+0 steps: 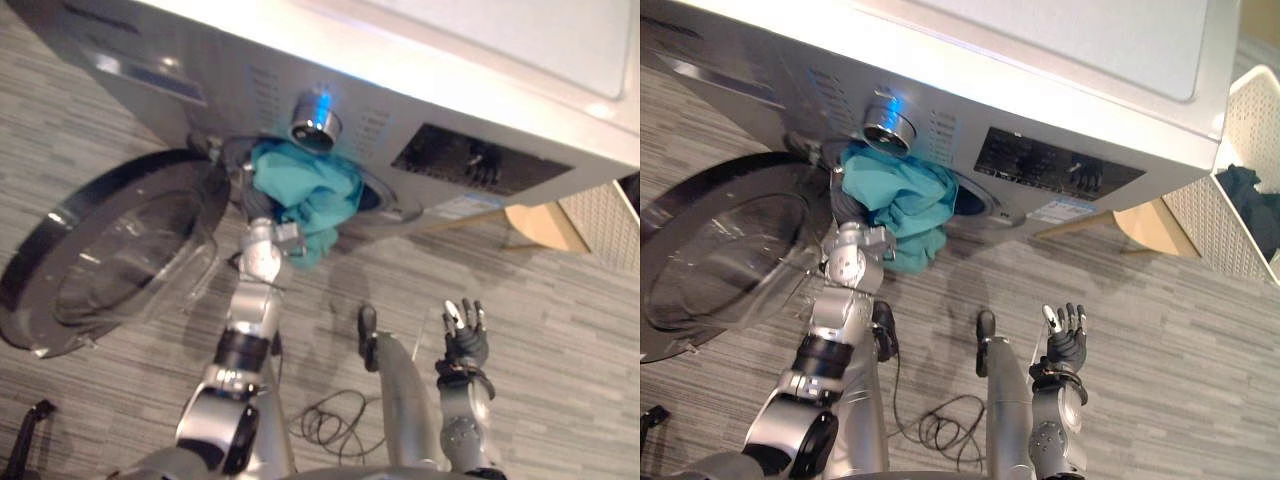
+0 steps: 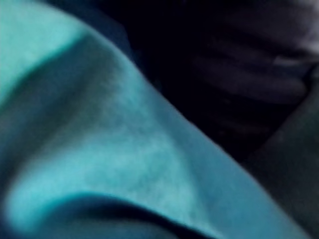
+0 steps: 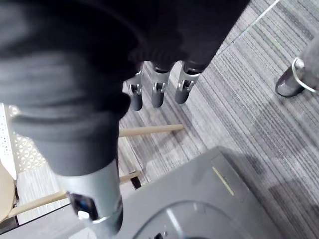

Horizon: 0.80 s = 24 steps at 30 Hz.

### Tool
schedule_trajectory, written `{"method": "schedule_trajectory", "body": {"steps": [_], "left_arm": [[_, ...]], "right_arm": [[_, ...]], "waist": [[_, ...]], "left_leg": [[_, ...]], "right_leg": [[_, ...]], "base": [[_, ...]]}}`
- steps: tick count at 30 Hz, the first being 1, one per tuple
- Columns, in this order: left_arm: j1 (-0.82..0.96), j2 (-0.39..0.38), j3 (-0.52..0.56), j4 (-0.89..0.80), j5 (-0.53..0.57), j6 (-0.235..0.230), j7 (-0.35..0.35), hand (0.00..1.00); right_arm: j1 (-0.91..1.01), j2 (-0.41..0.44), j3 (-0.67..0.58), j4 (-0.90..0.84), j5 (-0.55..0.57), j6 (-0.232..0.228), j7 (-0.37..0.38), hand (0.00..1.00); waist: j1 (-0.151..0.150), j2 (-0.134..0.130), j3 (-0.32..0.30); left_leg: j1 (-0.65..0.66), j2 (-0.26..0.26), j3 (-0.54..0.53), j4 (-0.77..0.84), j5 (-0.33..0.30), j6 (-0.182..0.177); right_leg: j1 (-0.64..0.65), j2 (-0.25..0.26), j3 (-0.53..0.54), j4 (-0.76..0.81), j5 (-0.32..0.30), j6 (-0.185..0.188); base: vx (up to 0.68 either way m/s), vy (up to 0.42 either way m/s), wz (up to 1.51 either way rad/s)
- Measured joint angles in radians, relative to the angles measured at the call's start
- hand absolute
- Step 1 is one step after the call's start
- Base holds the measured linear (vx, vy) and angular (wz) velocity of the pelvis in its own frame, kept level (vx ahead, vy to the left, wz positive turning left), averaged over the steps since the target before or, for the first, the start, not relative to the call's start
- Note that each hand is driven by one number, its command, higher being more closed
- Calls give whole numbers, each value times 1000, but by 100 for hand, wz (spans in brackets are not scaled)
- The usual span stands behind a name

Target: Pick up the laundry basket with both hands and put the clothes into the washing machine.

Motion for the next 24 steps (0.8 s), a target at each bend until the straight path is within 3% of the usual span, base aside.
{"method": "schedule_trajectory", "body": {"steps": [3,6,13,19,24], "left_arm": [[-144,50,60,177,-47,5,18,100],[-295,122,91,302,-101,16,19,100],[-494,200,89,470,-181,25,-5,100],[-630,249,73,515,-220,36,-11,100],[-867,351,49,513,-344,36,-24,100]], "right_arm": [[-26,1,6,-3,2,-21,0,0],[-38,2,30,-15,2,-31,2,0],[-39,2,30,-34,2,-34,4,0],[-39,1,29,-33,2,-48,6,0],[-37,1,27,-35,30,-49,20,0]], "waist": [[-5,-29,27],[-31,-36,65],[-47,-56,129],[-54,-56,130],[-56,-57,130]], "left_leg": [[-35,32,24,13,-1,0],[-81,60,27,31,-2,1],[-134,142,80,75,-33,16],[-159,208,151,72,-63,30],[-160,261,190,88,-91,26]], "right_leg": [[-52,26,20,-2,21,-1],[-92,50,29,-17,44,0],[-139,114,88,-103,123,20],[-135,151,153,-284,228,42],[-95,179,192,-446,326,50]], "base": [[-19,4,-41],[-6,20,-41],[42,52,-52],[28,66,-65],[37,61,-54]]}}
